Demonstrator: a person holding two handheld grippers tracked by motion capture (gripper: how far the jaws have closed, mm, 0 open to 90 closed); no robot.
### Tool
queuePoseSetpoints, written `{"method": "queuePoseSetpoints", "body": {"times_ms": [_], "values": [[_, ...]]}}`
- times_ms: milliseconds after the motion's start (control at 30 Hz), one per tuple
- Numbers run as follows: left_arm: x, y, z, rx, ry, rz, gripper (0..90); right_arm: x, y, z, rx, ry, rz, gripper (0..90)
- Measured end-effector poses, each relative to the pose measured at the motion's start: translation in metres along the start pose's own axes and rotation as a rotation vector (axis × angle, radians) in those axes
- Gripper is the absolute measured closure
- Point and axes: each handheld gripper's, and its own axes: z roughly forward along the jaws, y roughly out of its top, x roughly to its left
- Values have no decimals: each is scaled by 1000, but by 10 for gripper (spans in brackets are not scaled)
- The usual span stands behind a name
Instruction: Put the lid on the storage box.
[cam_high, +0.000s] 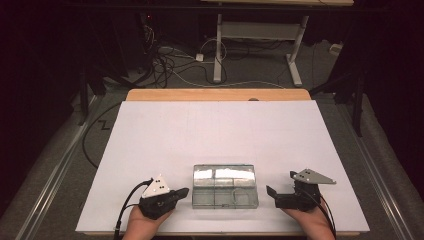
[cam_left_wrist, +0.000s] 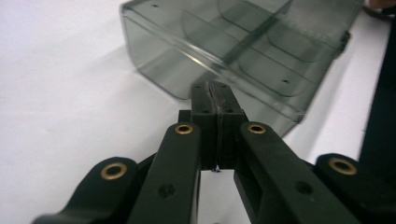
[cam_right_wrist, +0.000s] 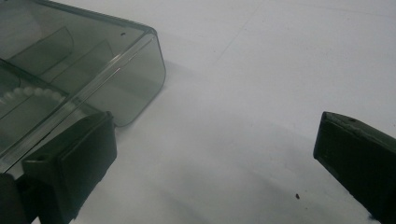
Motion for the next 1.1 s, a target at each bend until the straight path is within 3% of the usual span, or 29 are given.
{"method": "queuePoseSetpoints", "body": {"times_ms": [133,333,467,500,533,600,667,800,900,1000,1100], "values": [[17,1,-6,-17,64,-13,873,1,1,0,-7,1,-10,9],[45,-2,-17,-39,145,-71,802,-1,2,1,-20,-17,-13,9],[53,-3,-15,-18,205,-81,616,-2,2,1,-25,-25,-7,8],[54,-4,-13,-14,198,-82,556,-3,2,1,-26,-25,-3,8],[56,-4,-10,-10,180,-92,479,-3,2,1,-27,-26,-3,8],[57,-3,-5,14,201,-109,278,-3,1,1,-28,-30,-10,8],[57,-1,-4,20,206,-110,151,-4,0,1,-26,-31,-11,8],[59,0,-2,28,196,-127,0,-6,-1,-3,-43,-36,-7,8],[59,-2,-2,14,205,-141,0,-8,-2,-6,-67,-40,-1,8],[54,-2,-2,38,200,-80,0,-8,-5,-11,-98,-48,15,8],[46,-5,-3,-1,239,-28,0,-7,-4,-13,-120,-62,0,8]]}}
